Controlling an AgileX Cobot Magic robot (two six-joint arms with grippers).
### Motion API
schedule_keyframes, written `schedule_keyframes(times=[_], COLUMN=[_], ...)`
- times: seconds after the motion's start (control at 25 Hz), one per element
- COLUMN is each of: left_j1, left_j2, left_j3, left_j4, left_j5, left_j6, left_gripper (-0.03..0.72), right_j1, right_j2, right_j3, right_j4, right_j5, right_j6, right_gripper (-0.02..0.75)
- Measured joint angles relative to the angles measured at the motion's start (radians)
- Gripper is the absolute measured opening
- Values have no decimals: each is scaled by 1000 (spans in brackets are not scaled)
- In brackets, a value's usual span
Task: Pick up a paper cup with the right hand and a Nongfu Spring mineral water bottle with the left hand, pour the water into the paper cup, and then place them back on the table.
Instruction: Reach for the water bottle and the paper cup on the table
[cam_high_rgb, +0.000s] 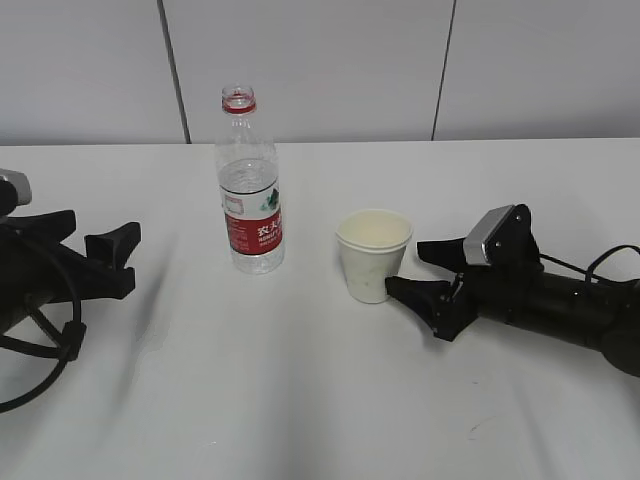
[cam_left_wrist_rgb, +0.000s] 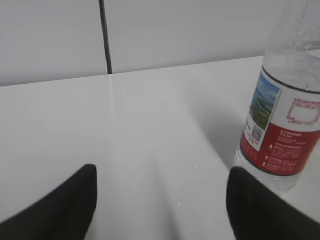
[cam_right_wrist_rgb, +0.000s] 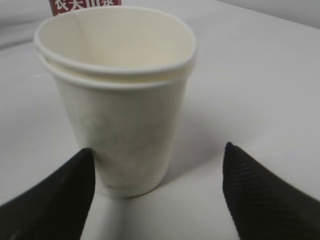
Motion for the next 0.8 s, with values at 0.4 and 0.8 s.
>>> schedule_keyframes(times=[0.4,0.8], left_j1=[0,0], left_j2=[0,0], left_j3=[0,0], left_j4=[1,3], left_j5=[0,0], left_j6=[0,-4], left_gripper=[496,496], right_j1=[0,80], right_j2=[34,34], right_j3=[-106,-113], right_j4=[-126,-35], right_j5=[0,-2], right_j6=[62,74], right_gripper=[587,587])
